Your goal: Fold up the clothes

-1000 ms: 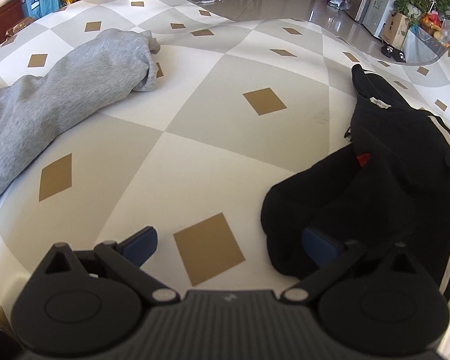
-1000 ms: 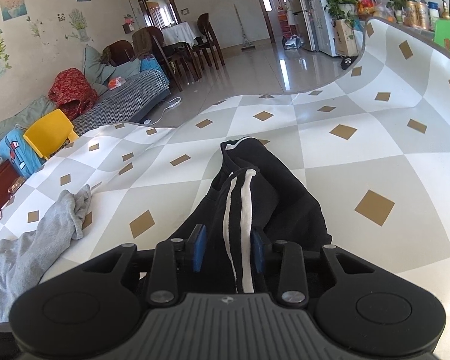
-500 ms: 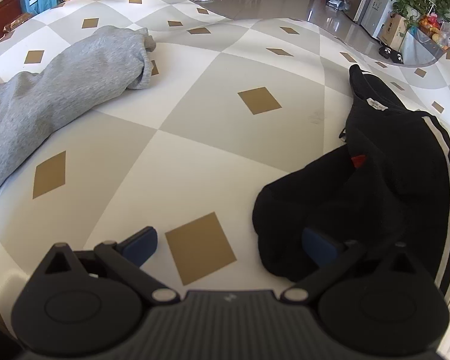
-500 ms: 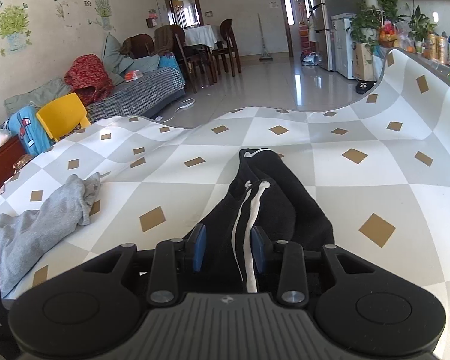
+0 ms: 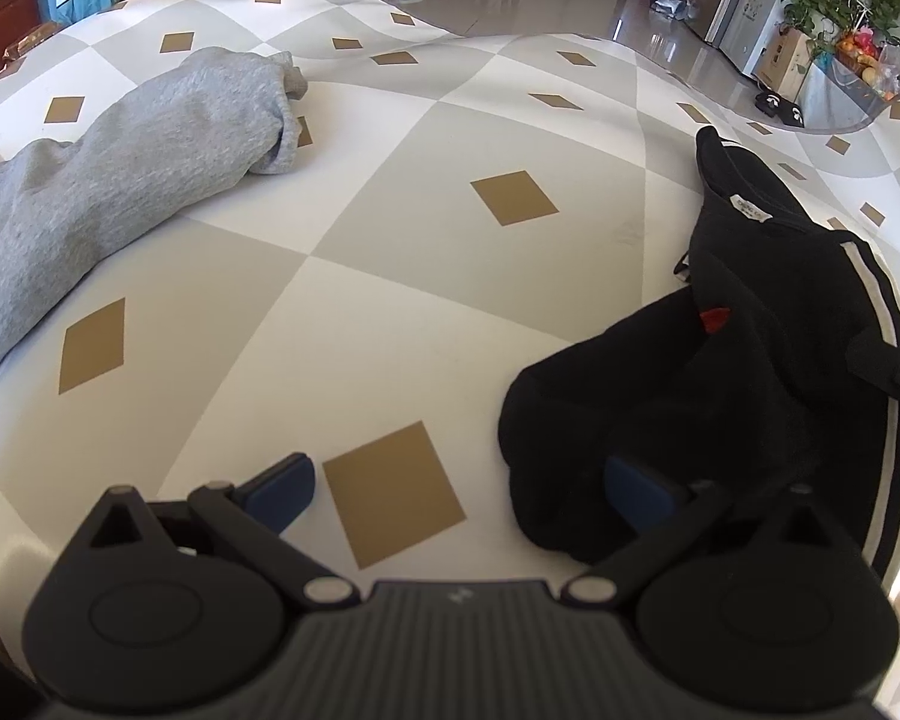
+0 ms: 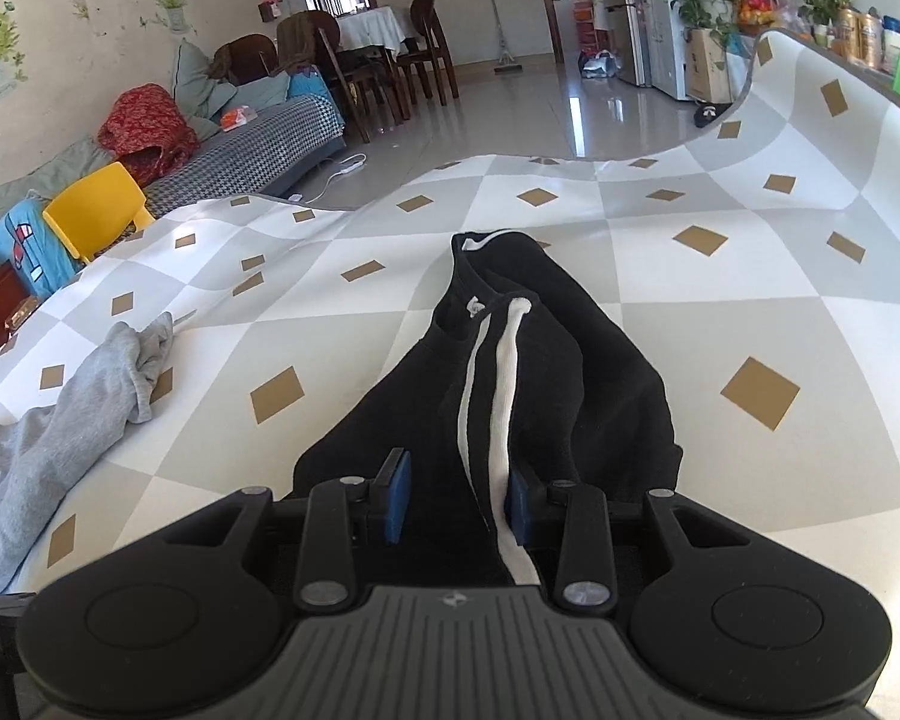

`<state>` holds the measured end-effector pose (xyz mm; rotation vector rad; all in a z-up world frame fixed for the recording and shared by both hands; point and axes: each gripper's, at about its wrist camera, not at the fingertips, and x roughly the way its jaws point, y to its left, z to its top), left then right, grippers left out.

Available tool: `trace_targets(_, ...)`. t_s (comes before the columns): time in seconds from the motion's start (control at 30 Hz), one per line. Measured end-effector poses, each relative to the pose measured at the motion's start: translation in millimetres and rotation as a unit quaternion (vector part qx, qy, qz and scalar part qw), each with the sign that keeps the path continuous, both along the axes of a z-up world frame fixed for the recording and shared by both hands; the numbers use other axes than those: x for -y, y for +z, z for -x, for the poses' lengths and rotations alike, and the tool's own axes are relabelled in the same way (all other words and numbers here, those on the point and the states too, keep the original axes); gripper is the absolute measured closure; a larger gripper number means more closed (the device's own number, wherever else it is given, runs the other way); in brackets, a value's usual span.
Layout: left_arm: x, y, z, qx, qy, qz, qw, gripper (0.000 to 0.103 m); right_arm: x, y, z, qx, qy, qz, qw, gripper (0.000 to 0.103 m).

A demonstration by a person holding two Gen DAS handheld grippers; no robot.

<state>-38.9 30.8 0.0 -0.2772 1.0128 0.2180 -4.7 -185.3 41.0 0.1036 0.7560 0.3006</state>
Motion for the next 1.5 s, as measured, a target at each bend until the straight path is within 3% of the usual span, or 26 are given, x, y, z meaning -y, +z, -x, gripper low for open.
trace_targets(0.23,3.9,-0.1,3.0,-0.001,-0.013,-0.01,0.9999,0.0,1.1,-6.4,-1.8,-0.008,-0.008,-0.003,1.0,0.093)
trace_targets(0.33,4.2,1.5,5.5,0.001,-0.017,-0.015,0.9997,0.0,0.3,3.0,3.2,0.009,-0.006,0.001,1.0,0.096)
trace_targets(0.57,0.6,6.6,10.2,0.011,-0.014,-0.019,0.9997,0.0,19.0,51.1,23.5,0.069,-0.007,-0.054,0.996,0.097)
trace_targets(0.73,3.3,9.1,12.9,0.015,-0.021,-0.026,0.9993,0.0,34.8,79.0,39.5,0.105,-0.033,-0.046,0.993,0.097)
trace_targets(0.87,5.7,11.4,13.6,0.02,-0.025,-0.026,0.9992,0.0,58.8,87.7,49.4,0.103,-0.076,-0.043,0.991,0.097)
trace_targets(1.3,13.1,19.9,14.1,0.038,-0.027,-0.002,0.9989,0.0,103.9,59.7,57.7,0.022,-0.162,0.02,0.986,0.095)
trace_targets(1.43,22.9,23.8,11.9,0.044,-0.041,-0.005,0.9982,0.0,108.7,45.5,55.4,-0.005,-0.172,0.019,0.985,0.084)
trace_targets(1.5,28.1,26.3,10.1,0.047,-0.049,-0.01,0.9976,0.0,111.6,44.6,56.0,-0.003,-0.178,0.015,0.984,0.072)
